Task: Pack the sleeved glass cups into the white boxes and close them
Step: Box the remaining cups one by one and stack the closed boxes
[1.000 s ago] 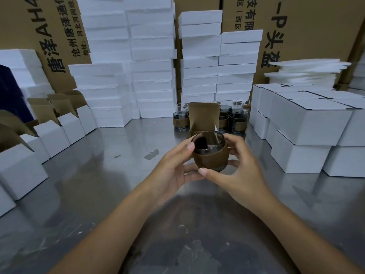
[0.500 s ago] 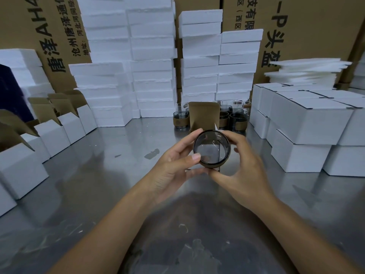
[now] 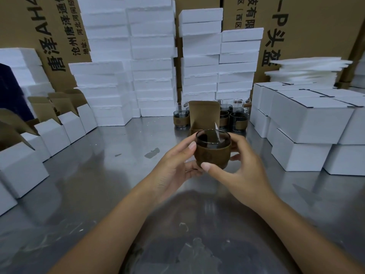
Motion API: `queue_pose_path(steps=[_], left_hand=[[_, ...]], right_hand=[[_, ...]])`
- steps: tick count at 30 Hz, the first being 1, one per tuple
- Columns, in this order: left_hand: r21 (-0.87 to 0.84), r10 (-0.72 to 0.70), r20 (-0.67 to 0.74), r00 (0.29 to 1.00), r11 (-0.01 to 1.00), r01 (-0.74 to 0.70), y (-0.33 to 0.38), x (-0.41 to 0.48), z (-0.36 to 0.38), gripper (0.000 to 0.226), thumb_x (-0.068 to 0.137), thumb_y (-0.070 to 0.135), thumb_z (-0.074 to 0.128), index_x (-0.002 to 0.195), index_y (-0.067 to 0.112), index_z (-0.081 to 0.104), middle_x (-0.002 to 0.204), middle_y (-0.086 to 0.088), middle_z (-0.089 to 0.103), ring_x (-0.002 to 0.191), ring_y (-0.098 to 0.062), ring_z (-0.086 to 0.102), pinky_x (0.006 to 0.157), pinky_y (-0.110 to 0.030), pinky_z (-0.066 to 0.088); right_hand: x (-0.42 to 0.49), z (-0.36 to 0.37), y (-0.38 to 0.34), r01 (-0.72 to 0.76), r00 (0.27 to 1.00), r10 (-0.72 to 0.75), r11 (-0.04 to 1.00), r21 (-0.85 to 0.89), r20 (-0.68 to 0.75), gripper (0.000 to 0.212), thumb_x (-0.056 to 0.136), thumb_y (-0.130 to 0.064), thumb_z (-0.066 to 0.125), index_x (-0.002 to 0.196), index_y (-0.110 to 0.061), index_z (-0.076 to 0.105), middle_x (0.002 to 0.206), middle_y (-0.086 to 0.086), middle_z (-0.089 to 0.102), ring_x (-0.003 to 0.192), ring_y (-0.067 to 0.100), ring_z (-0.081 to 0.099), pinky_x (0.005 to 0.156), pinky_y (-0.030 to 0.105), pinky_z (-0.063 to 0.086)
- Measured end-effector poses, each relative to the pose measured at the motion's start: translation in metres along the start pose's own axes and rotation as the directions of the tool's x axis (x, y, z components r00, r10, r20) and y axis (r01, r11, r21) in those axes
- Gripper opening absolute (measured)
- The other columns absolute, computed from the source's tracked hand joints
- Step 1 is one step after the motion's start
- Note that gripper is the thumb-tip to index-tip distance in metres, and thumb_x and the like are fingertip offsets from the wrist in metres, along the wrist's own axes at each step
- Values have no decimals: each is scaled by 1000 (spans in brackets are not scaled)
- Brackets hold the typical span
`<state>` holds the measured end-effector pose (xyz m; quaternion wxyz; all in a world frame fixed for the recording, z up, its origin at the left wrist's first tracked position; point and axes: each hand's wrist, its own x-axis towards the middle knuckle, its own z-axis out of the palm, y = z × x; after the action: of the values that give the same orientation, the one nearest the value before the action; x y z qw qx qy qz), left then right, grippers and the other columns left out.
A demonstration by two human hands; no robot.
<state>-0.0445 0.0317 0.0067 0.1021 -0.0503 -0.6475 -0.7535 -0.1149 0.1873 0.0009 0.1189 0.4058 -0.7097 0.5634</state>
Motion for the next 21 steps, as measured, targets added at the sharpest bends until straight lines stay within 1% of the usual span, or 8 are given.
queue_pose_path(steps=[2, 5, 7, 10, 14, 16, 18, 21], left_hand=[[7, -12, 0, 1000, 1000, 12, -1, 0, -1, 45, 85, 41, 55, 130, 32, 55, 126, -7, 62, 103, -27, 59, 87, -33, 51], [20, -20, 1, 1000, 1000, 20, -1, -1, -2, 42, 84, 40, 59, 125, 34, 58, 112, -4, 65, 84, -21, 55, 75, -25, 51], [42, -20, -4, 1000, 999, 20, -2, -1, -1, 45, 82, 43, 62, 126, 35, 57, 103, 0, 65, 76, -16, 56, 72, -25, 50], [86, -30, -16, 999, 996, 31, -5, 0, 0, 51, 78, 51, 63, 126, 37, 54, 98, -2, 67, 80, -18, 59, 73, -26, 50], [121, -49, -48, 998, 991, 55, -7, 0, 2, 53, 76, 55, 60, 119, 24, 58, 100, -8, 65, 85, -23, 57, 72, -27, 51], [125, -59, -65, 996, 990, 67, -7, 1, 3, 58, 74, 57, 60, 116, 18, 58, 101, -10, 64, 87, -25, 57, 71, -26, 52], [135, -65, -72, 995, 988, 74, -7, 1, 3, 65, 69, 60, 61, 117, 17, 57, 101, -10, 65, 88, -25, 57, 72, -26, 52], [136, -62, -61, 996, 988, 70, -7, 1, 2, 67, 67, 62, 62, 117, 18, 57, 100, -8, 67, 87, -24, 59, 74, -26, 52]], right_hand=[[0, 1, 0, -42, 999, 42, 998, 50, 8, 58, 63, -52, 71, 114, -44, 45, 102, -31, 57, 100, -9, 53, 80, 7, 42], [2, 2, 1, -111, 994, 112, 978, 177, 5, 57, 66, -55, 72, 115, -39, 47, 98, -22, 62, 92, -5, 59, 75, 11, 48], [3, 3, 1, -137, 990, 137, 960, 244, 17, 45, 70, -50, 70, 109, -38, 50, 90, -21, 66, 86, -5, 62, 71, 14, 50], [5, 2, 2, -176, 984, 166, 936, 306, 59, 32, 72, -45, 60, 101, -32, 55, 86, -26, 67, 82, -3, 64, 66, 16, 50], [6, 2, 1, -229, 973, 208, 906, 356, 98, 34, 77, -53, 58, 97, -26, 58, 79, -23, 68, 72, -3, 64, 53, 14, 48], [6, 2, 0, -237, 971, 212, 904, 355, 110, 42, 76, -62, 58, 97, -25, 59, 78, -21, 69, 72, -1, 64, 51, 15, 48], [6, 2, 1, -237, 971, 211, 904, 356, 111, 48, 68, -61, 50, 97, -25, 60, 79, -20, 69, 73, 0, 64, 51, 16, 48], [6, 2, 2, -226, 974, 200, 905, 359, 110, 42, 74, -60, 53, 97, -26, 59, 79, -22, 69, 74, -1, 65, 52, 14, 48]])
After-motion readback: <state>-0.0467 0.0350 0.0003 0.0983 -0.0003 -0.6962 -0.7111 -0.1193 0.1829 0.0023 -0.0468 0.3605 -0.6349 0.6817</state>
